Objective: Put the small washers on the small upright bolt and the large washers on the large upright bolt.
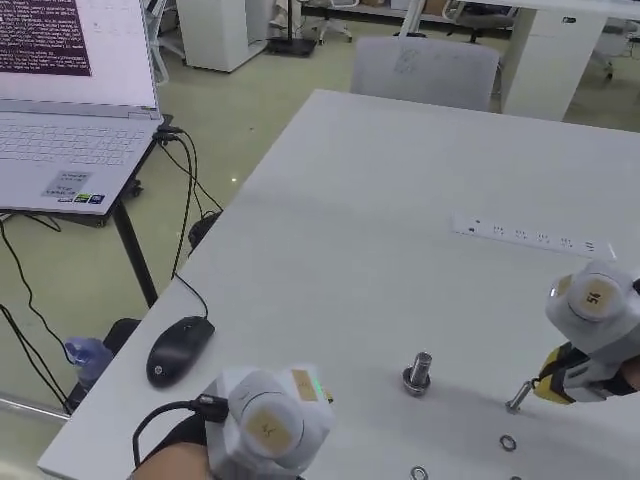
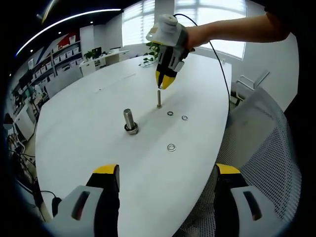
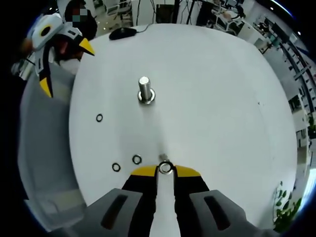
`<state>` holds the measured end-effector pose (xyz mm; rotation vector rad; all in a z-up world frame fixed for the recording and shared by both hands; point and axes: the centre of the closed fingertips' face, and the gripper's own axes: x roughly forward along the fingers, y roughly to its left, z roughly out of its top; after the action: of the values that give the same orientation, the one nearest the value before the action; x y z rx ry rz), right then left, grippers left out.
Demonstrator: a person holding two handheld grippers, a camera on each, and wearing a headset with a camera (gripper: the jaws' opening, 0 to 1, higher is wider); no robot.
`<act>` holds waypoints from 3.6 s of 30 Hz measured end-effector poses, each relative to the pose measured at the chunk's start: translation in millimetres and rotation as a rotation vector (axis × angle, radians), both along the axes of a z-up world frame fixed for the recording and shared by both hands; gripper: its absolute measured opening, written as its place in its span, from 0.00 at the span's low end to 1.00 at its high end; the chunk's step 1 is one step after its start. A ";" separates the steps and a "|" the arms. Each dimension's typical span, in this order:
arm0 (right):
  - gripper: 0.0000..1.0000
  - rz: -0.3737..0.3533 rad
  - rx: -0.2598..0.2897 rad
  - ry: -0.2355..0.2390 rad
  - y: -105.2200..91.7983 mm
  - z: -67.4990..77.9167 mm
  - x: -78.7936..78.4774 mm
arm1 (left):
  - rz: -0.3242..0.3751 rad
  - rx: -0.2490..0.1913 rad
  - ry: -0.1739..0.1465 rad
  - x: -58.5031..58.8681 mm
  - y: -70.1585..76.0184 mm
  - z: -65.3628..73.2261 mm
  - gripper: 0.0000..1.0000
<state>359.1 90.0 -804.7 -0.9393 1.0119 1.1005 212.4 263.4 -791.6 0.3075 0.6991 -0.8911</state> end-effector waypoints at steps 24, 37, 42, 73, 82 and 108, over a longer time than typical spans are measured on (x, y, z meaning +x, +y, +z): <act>0.13 0.024 -0.038 0.026 4.0 -17.5 8.4 | 0.001 0.002 0.013 2.0 6.2 -3.9 0.78; 0.13 0.029 -0.051 0.050 5.8 -37.2 7.2 | -0.003 0.011 0.028 -0.8 10.0 -8.4 0.77; 0.13 0.037 -0.057 0.056 6.9 -47.1 5.6 | -0.003 0.014 0.031 -1.6 11.1 -8.4 0.77; 0.13 0.065 -0.074 0.079 6.2 -60.8 -0.5 | 0.001 0.011 0.035 -1.6 8.1 -7.7 0.75; 0.19 0.061 -0.065 0.081 5.8 -55.4 -1.5 | 0.011 0.012 0.031 -4.0 9.2 -6.6 0.75; 0.21 0.061 0.030 0.010 12.4 -4.9 -1.4 | 0.076 -0.075 0.012 0.9 -1.1 7.9 0.85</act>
<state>357.7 102.4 -809.6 -0.9470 0.9779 1.1686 213.3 262.3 -783.7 0.2077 0.6830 -0.8450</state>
